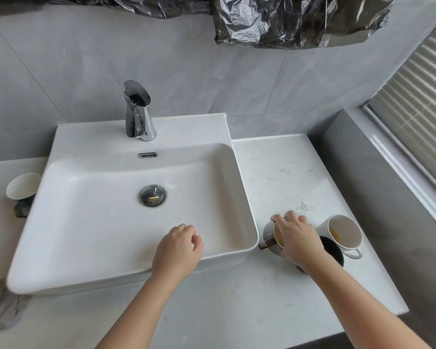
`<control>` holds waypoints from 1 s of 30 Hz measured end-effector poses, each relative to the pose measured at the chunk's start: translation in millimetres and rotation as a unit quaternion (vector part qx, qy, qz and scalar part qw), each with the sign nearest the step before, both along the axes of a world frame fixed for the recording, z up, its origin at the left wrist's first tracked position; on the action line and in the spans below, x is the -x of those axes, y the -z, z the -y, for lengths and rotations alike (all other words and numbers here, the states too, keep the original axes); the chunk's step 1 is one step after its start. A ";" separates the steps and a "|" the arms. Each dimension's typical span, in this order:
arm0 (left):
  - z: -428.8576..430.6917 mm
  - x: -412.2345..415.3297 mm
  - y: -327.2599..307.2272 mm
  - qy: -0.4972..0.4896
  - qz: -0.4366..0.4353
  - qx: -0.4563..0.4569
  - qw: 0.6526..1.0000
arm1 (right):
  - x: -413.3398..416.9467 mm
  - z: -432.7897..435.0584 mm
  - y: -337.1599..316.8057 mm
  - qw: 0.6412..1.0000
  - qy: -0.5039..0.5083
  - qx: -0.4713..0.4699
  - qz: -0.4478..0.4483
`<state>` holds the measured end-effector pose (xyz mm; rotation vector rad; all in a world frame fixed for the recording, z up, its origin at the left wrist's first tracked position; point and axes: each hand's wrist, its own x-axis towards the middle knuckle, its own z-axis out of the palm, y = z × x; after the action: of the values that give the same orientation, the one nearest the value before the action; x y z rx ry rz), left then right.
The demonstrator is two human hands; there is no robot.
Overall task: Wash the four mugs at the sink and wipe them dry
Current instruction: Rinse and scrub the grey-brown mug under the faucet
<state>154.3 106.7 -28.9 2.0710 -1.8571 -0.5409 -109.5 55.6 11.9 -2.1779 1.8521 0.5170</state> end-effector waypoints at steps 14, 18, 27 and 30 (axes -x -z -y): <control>43.6 -19.4 -56.2 -0.064 -0.380 -0.060 0.921 | -74.8 49.5 -121.8 0.989 -0.103 0.102 0.002; 52.2 -48.1 -79.9 -0.033 -0.553 -0.153 0.818 | -124.0 32.9 -124.3 0.978 -0.179 0.094 0.048; 42.4 -126.1 -72.2 0.014 -0.555 -0.231 0.799 | -219.7 15.2 -97.7 0.960 -0.257 0.071 0.080; 40.1 -146.0 -66.9 0.016 -0.547 -0.215 0.809 | -236.9 16.0 -88.8 0.953 -0.275 0.079 0.101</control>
<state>300.2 66.5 38.0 1.3243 -1.0810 -1.8109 127.4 39.6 100.7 -2.7420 1.2073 0.2278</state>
